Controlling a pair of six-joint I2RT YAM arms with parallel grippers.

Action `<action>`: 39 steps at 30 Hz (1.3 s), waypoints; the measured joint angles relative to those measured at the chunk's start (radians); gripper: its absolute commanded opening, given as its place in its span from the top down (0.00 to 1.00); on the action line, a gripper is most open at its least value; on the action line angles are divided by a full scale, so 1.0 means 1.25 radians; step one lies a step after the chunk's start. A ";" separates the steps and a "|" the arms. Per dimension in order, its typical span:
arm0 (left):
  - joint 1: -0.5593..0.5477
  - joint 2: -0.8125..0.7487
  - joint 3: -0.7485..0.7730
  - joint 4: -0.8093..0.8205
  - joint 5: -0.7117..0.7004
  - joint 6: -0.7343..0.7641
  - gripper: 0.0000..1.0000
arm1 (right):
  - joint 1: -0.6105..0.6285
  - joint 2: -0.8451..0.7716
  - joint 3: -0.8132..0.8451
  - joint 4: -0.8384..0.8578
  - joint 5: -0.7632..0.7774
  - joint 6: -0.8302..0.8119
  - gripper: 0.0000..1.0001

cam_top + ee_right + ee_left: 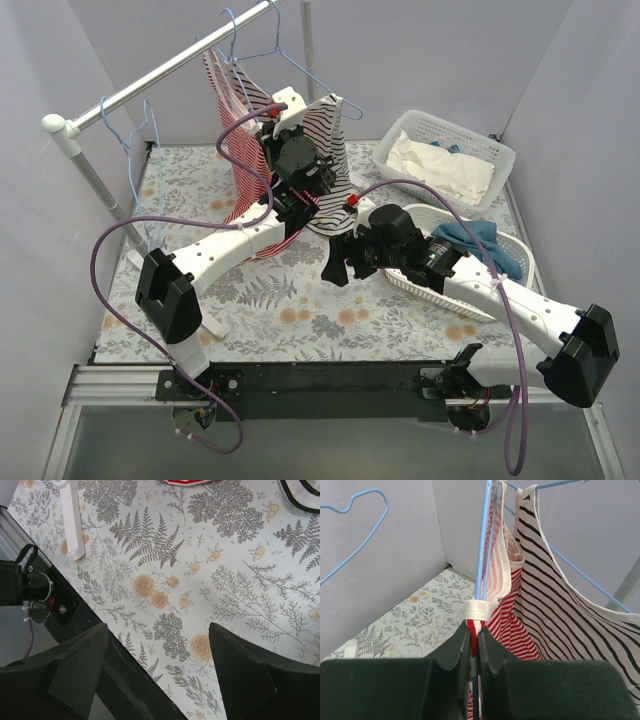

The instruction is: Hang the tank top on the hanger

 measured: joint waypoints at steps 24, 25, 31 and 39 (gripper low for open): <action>0.007 -0.005 -0.038 0.006 0.002 -0.020 0.66 | 0.000 0.000 0.000 0.000 0.000 0.000 0.11; 0.007 -0.007 -0.038 0.005 0.002 -0.020 0.63 | 0.000 0.000 0.000 0.000 0.000 0.000 0.11; 0.004 -0.015 -0.036 -0.005 0.004 -0.020 0.34 | 0.000 0.000 0.000 0.000 0.000 0.000 0.11; -0.025 -0.017 0.005 -0.065 0.010 -0.020 0.05 | 0.000 -0.001 0.000 0.000 0.012 0.001 0.11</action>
